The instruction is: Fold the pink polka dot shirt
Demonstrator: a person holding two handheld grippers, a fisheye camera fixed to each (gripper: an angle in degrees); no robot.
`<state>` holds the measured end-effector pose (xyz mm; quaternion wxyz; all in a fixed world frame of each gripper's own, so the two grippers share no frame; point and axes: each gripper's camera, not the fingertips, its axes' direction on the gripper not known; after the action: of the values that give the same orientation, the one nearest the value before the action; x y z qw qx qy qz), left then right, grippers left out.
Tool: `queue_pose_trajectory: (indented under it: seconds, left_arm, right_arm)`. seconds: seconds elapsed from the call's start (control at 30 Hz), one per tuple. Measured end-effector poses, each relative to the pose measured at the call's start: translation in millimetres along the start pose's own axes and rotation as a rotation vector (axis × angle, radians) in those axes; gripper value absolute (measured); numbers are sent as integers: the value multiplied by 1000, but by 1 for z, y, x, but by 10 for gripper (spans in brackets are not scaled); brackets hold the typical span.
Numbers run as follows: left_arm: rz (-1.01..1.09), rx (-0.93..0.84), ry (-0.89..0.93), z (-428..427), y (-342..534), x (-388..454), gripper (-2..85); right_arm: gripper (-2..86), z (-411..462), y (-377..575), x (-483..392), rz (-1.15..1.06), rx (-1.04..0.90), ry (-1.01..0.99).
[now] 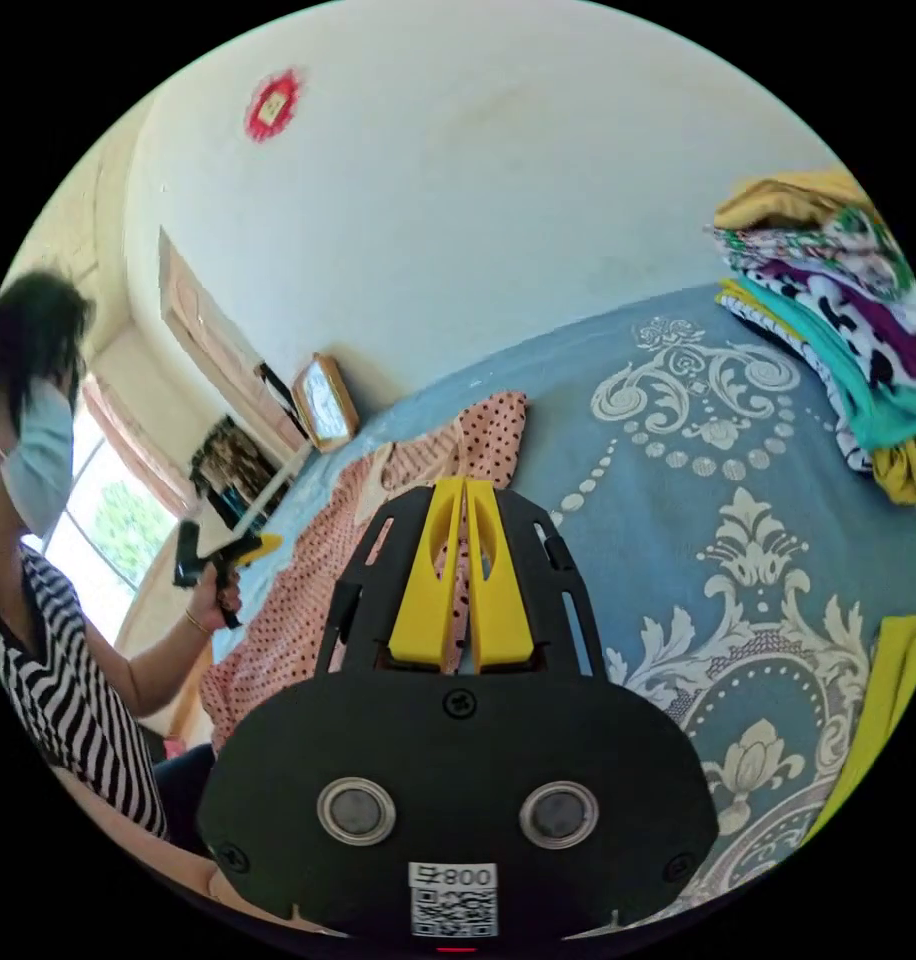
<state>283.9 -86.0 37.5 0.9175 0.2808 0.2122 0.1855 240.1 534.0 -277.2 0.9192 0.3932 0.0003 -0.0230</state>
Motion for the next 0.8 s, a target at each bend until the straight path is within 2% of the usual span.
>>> queue_pose_trajectory:
  seconds: [0.07,0.3,0.4,0.47,0.63,0.8]
  left_arm:
    - [-49,-9,-23,-11,3,-27,78]
    - [-124,-78,43,-8,-8,-95,83]
    - [-115,-77,84,-17,-9,-114,79]
    - [-125,-66,121,-23,-6,-126,78]
    - [-144,-61,211,-36,-3,-154,76]
    - [-141,-77,252,-42,-5,-174,59]
  right_arm:
    - [1,-15,-10,12,48,88,-31]
    - [1,-4,-66,37,110,64,55]
    - [1,-3,-77,66,224,62,-51]
    - [1,-17,-66,80,283,143,-97]
    - [1,-46,-17,105,395,265,-20]
    - [1,-51,42,151,565,537,-168]
